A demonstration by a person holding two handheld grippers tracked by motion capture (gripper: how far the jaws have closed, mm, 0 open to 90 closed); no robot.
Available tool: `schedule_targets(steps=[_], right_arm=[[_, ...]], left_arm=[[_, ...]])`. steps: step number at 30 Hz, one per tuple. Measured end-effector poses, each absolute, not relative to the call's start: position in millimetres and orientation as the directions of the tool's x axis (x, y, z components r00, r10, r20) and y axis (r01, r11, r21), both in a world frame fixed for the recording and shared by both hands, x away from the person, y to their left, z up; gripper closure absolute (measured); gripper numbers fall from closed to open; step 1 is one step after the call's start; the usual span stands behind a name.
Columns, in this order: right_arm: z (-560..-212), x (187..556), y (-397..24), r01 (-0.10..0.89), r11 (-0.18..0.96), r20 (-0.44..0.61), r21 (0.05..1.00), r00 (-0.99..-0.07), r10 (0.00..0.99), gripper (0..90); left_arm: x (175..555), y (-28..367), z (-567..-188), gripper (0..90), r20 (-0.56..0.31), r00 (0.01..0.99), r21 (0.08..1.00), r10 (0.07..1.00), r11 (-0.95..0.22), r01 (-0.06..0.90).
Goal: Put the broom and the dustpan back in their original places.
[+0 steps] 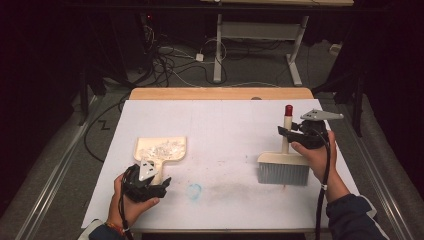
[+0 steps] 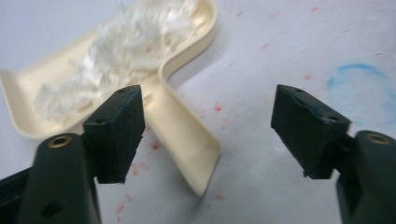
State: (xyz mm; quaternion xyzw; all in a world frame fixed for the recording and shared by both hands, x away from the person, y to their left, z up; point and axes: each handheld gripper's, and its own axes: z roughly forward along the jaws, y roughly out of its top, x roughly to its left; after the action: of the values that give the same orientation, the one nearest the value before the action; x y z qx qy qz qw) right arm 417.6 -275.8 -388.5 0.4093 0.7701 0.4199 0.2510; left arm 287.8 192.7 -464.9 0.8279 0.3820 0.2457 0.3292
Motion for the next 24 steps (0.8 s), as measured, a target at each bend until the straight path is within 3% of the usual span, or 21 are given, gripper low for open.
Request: schedule_targets(steps=[5,24], right_arm=[[-383.4,424.5,-271.7,0.369,0.296,-0.086,0.881,-0.490,0.867,56.8],[-375.8,412.7,-263.8,0.260,0.261,-0.113,0.930,-0.473,0.874,46.6]], left_arm=[[278.3,184.9,-466.7,22.4,0.197,0.634,0.744,0.748,-0.535,0.400],[275.9,182.9,-471.5,22.4,0.187,0.651,0.757,0.736,-0.530,0.382]])
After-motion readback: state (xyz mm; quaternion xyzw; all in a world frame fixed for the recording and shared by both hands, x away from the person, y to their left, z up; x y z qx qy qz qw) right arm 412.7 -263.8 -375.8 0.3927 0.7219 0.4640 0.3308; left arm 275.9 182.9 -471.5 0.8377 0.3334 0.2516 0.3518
